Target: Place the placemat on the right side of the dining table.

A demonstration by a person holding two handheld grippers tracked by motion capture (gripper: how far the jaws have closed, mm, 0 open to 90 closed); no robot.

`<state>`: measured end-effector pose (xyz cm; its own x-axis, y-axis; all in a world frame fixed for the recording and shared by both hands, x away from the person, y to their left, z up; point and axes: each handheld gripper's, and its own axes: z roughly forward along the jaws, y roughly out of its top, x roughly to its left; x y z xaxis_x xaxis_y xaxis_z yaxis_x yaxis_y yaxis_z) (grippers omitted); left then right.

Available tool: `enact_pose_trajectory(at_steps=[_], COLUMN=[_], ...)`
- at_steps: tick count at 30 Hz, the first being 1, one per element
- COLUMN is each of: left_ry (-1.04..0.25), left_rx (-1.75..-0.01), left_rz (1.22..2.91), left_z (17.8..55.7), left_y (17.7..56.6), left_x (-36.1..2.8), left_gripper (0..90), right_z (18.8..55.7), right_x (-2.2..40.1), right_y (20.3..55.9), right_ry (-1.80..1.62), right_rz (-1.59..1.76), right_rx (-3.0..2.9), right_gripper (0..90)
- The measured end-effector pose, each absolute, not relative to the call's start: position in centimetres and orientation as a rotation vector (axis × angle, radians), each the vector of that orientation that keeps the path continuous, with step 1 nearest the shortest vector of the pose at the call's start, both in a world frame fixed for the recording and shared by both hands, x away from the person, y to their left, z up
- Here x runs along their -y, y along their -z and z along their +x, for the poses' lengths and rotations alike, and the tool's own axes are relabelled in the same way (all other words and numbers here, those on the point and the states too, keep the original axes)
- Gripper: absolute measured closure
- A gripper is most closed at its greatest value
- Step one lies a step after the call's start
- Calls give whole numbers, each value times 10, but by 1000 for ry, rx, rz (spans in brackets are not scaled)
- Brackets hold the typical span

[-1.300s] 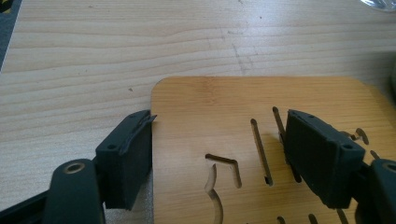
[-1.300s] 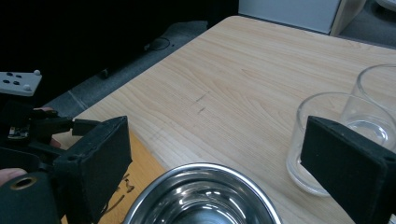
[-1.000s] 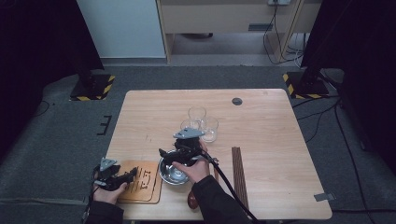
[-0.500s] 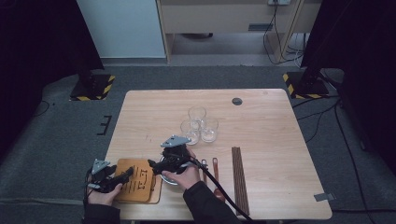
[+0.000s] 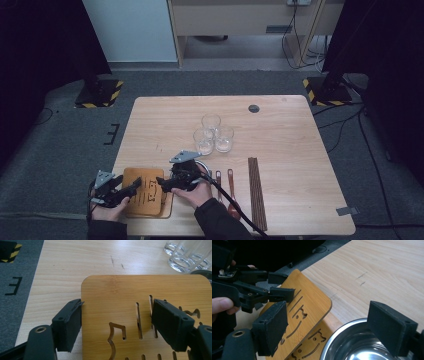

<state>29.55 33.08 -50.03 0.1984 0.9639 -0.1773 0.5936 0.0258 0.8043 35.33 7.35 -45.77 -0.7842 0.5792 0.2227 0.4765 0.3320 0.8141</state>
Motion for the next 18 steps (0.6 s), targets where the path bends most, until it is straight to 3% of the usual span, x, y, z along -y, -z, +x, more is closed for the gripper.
enact_pose_trajectory(at_steps=[18], left_ry=[-594], left_rx=[-1452], left_rz=[1639], left_z=[290], left_y=[492], left_x=[-327], left_gripper=[250], right_z=[350], right_x=[-85], right_y=[470], right_ry=[-1462], right_rz=[968], right_rx=[-2548], right_gripper=[314])
